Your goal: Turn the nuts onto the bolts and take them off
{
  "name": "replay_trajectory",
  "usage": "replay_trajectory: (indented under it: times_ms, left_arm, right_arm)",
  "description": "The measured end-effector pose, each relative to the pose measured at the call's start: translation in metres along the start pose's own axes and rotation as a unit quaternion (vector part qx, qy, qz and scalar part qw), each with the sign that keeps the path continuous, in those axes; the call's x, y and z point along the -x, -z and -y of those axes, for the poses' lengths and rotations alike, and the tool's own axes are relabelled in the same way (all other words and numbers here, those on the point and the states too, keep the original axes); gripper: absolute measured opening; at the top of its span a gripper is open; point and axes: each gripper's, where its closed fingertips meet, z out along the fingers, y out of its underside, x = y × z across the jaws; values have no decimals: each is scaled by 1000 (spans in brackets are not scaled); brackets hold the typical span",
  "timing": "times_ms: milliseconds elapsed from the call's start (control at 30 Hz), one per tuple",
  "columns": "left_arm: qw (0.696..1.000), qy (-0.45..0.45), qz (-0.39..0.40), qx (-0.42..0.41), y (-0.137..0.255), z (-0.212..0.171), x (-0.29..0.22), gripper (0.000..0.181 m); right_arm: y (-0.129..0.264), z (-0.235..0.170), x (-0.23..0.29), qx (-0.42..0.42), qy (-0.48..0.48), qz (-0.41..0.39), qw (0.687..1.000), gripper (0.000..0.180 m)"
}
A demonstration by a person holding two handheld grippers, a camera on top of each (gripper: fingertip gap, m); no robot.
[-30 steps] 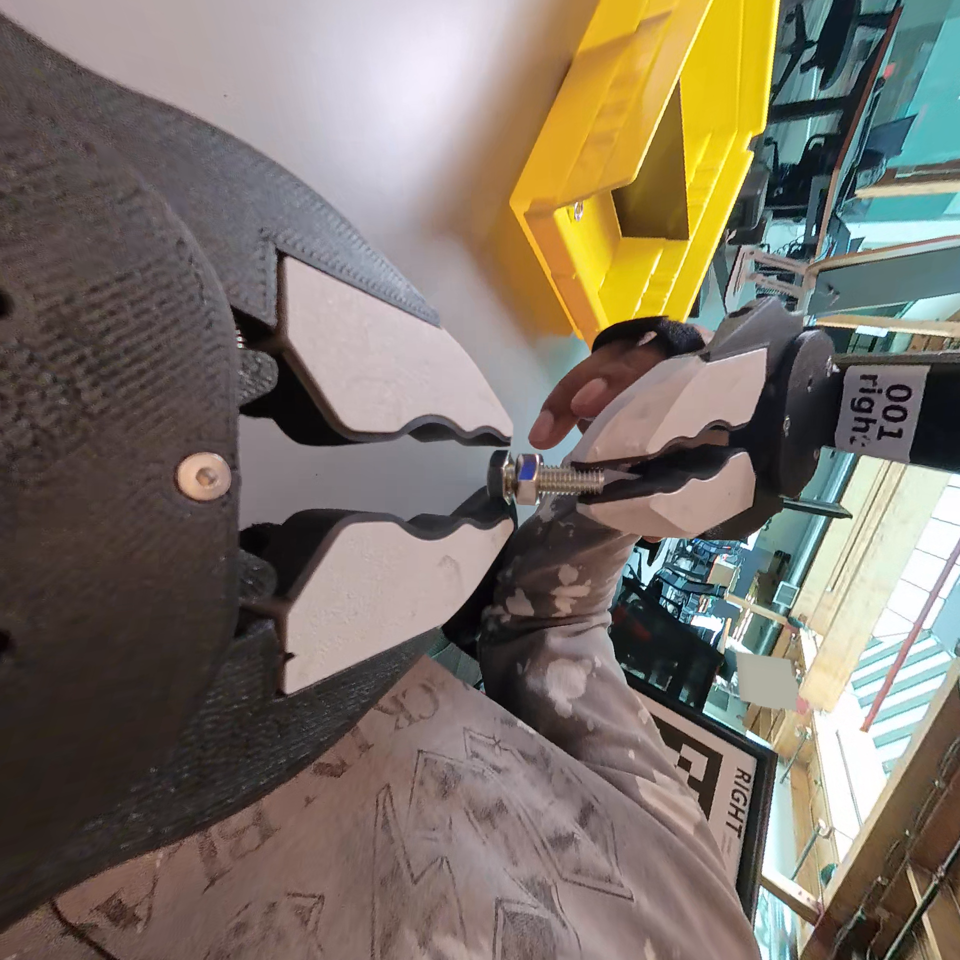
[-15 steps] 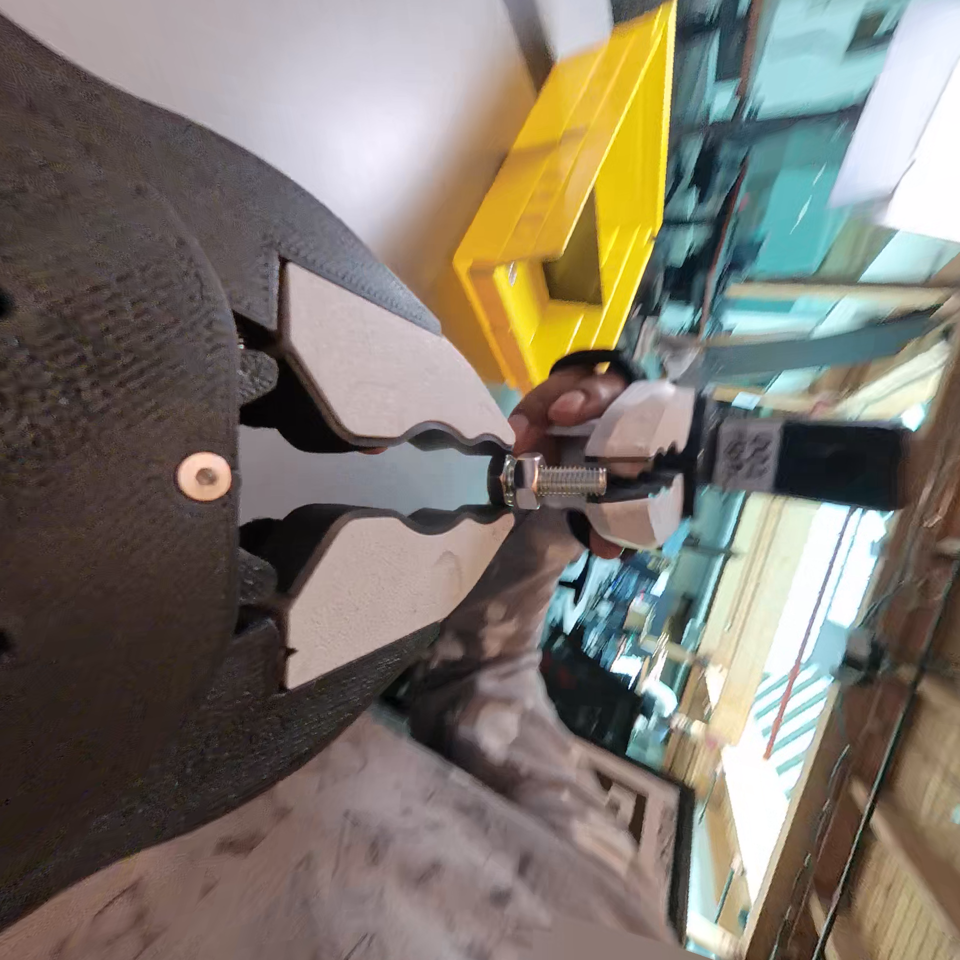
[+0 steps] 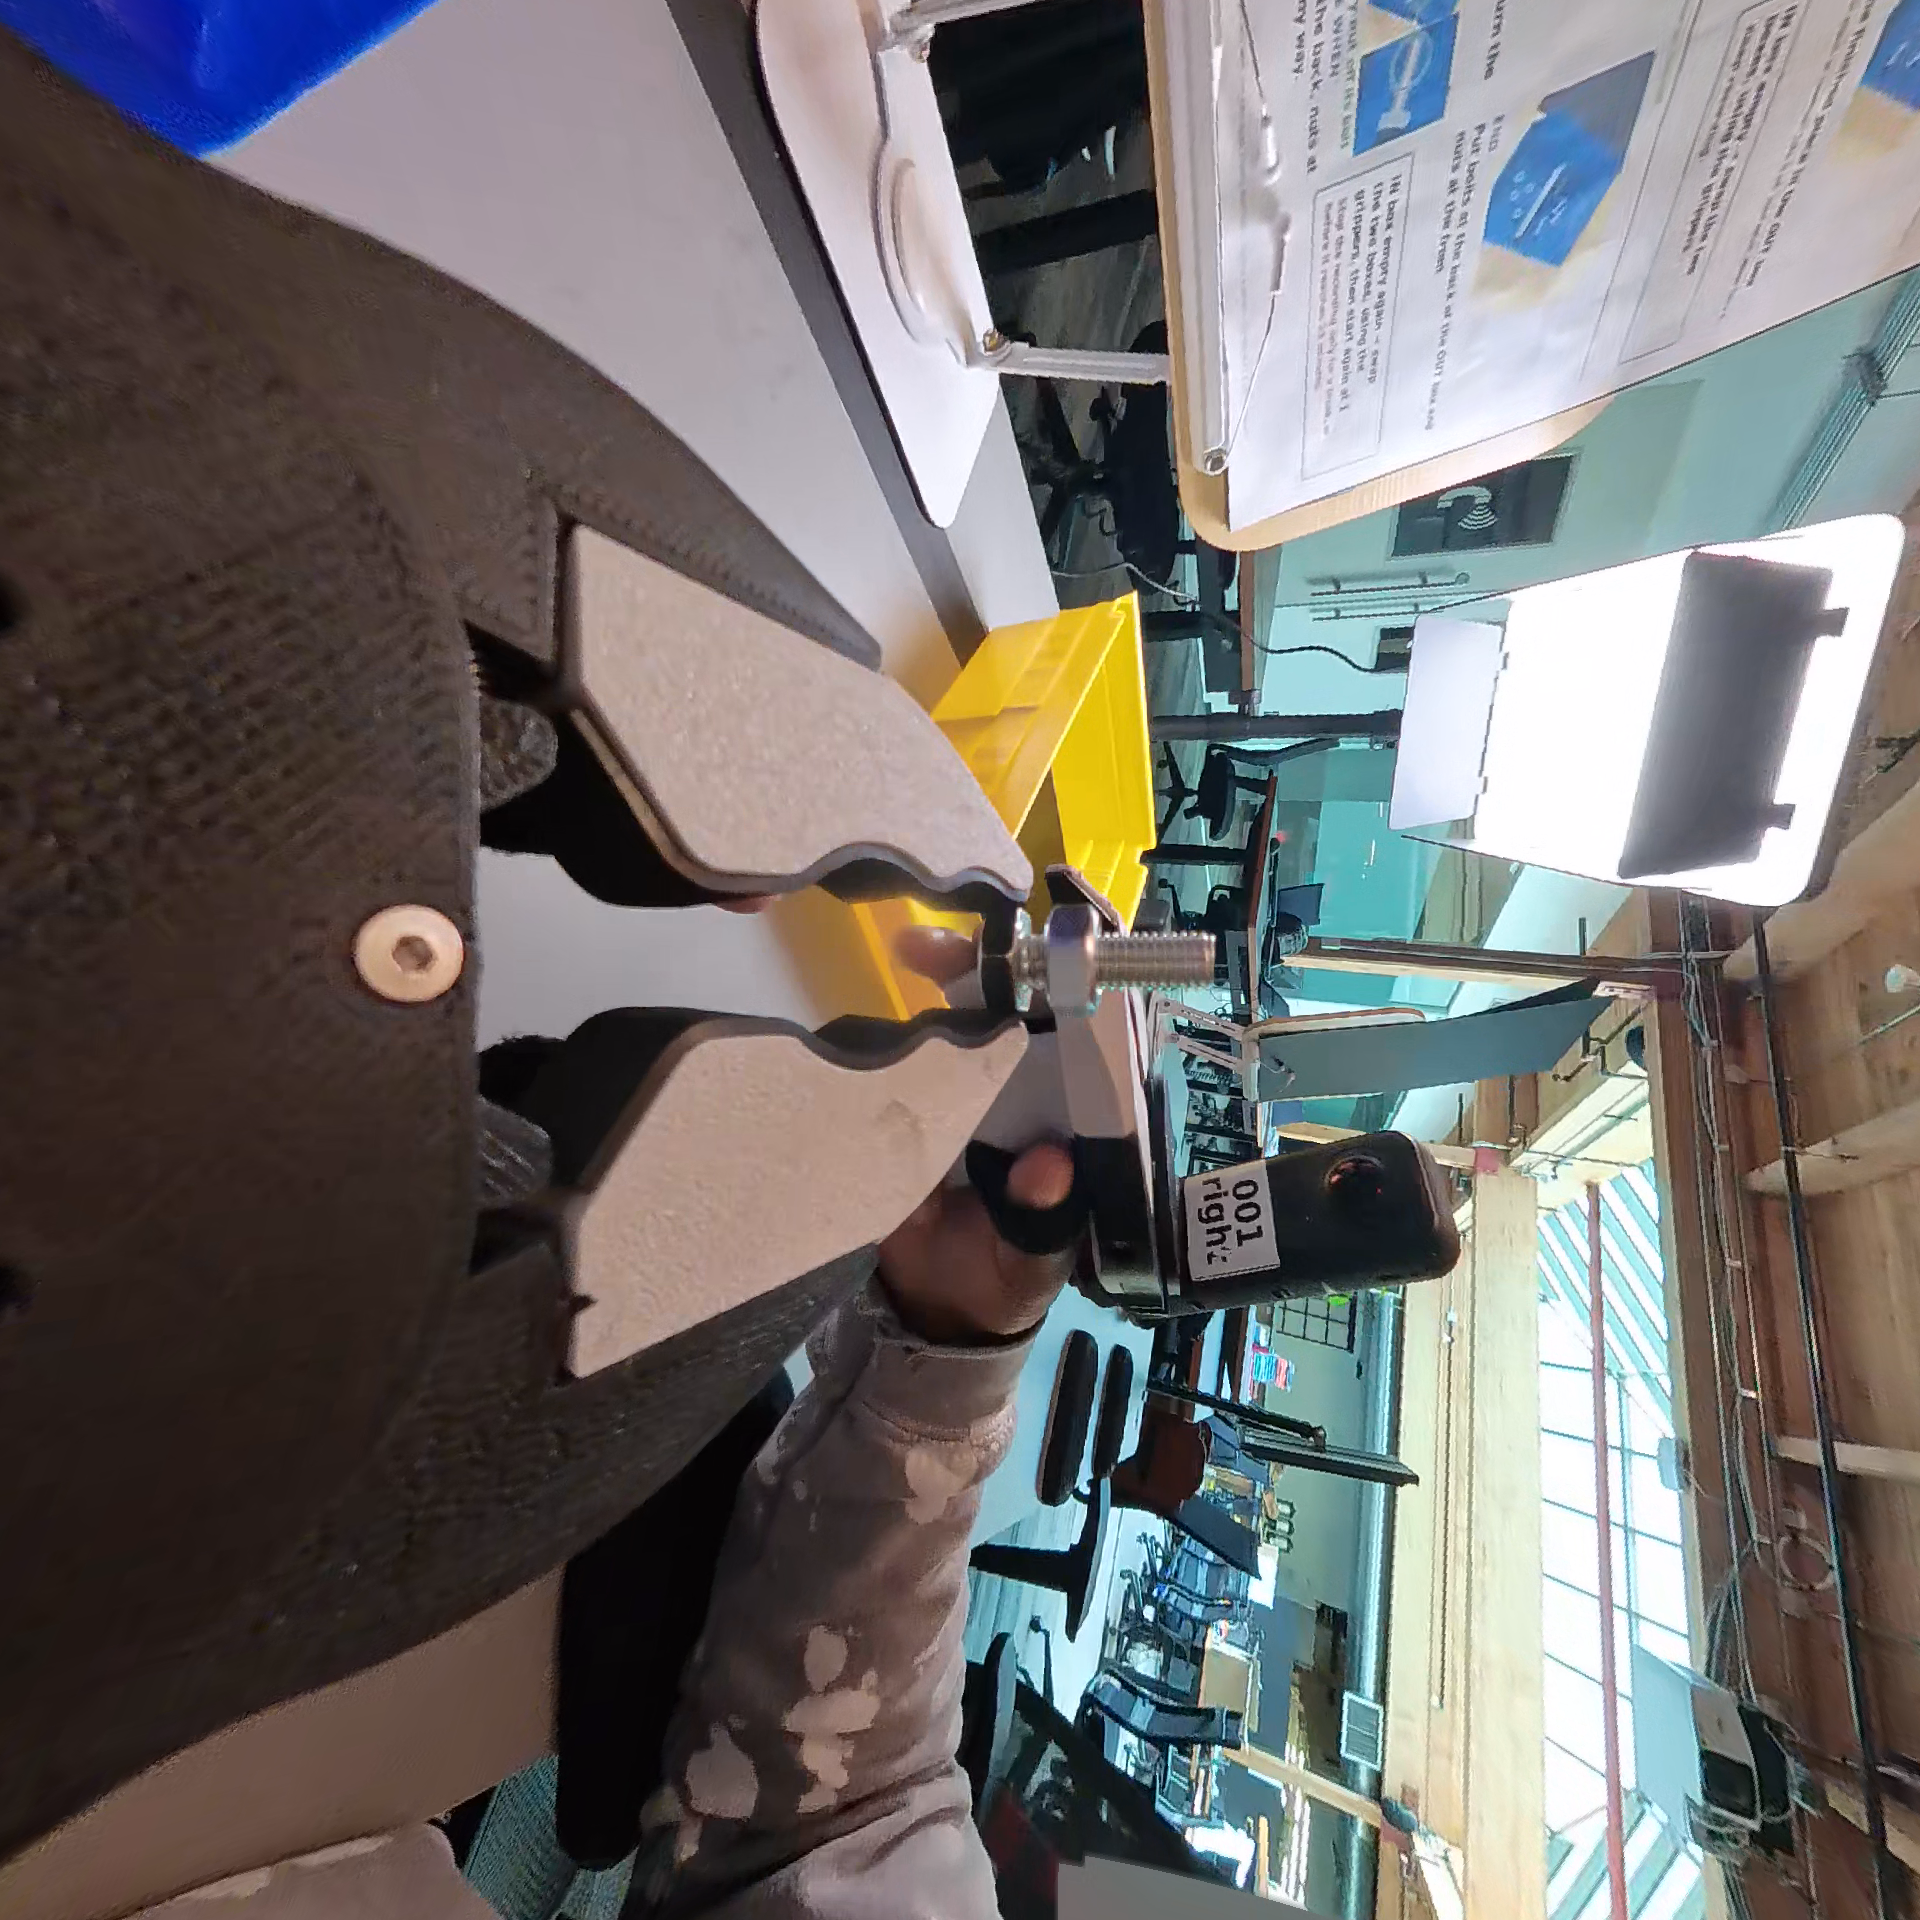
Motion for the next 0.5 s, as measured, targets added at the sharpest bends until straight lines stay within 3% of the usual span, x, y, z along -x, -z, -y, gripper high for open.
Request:
replay_trajectory:
  times_ms: [167,300,333,400,500]
  left_arm:
    - [1000,0,-4,4,-3,-6,-2,19]
    - [1000,1,-8,-6,-2,-3,-5,19]
    - [1000,7,-12,-14,0,1,-4,19]
    - [1000,4,-13,-26,3,8,-3,19]
    - [999,3,-14,-31,3,9,-3,19]
  right_arm:
    - [-12,9,39,-22,-10,68,997,32]
    - [-15,10,40,-21,9,64,998,30]
    - [-11,11,28,-22,8,38,999,13]
    - [-1,15,12,-35,9,13,999,15]
    - [0,18,21,-39,4,37,999,24]
